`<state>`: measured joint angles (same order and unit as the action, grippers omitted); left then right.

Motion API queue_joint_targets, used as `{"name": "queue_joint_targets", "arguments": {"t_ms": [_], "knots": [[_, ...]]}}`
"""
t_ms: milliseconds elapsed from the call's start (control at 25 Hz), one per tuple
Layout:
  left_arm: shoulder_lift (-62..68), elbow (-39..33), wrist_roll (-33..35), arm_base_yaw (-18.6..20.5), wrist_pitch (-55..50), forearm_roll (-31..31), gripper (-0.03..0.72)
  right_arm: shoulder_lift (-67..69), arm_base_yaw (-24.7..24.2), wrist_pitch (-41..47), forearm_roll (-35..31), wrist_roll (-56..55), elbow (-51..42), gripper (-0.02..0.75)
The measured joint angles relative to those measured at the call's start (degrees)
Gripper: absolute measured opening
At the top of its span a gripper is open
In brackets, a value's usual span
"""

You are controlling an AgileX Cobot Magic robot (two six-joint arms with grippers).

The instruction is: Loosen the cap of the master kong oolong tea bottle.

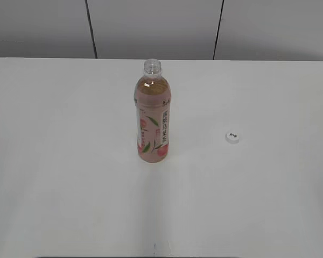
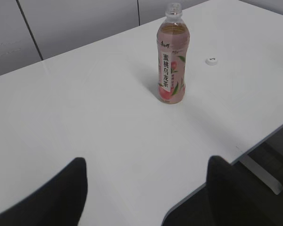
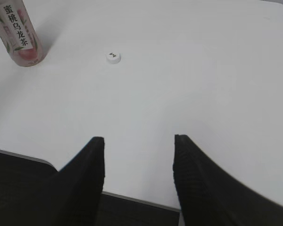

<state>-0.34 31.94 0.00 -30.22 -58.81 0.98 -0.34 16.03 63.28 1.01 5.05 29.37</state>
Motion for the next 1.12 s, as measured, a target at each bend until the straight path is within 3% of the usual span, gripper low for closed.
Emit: {"name": "queue_joint_targets", "arguments": {"t_ms": [160,240,320,440,520,1120], "knots": [[0.00,0.00,0.00,0.07,0.00,0.00,0.459,0.00,-0.13,0.00,0.00,-0.04,0.00,0.365],[0.00,0.00,0.00,2.08,0.00,0.00,0.456,0.00,-2.12,-0.06,0.00,-0.04,0.00,0.365],[0.00,0.00,0.00,8.77,0.04,-0.04,0.455,0.00,-7.27,-0.06,0.00,-0.04,0.00,0.365],[0.00,0.00,0.00,21.78,0.04,-0.04,0.447,0.00,-16.80,-0.18,0.00,-0.04,0.00,0.365],[0.00,0.00,0.00,27.02,0.04,-0.04,0.440,0.00,-19.95,-0.23,0.00,-0.04,0.00,0.365],[0.00,0.00,0.00,27.50,0.04,-0.04,0.434,0.00,-20.35,-0.36,0.00,-0.04,0.00,0.365]]}}
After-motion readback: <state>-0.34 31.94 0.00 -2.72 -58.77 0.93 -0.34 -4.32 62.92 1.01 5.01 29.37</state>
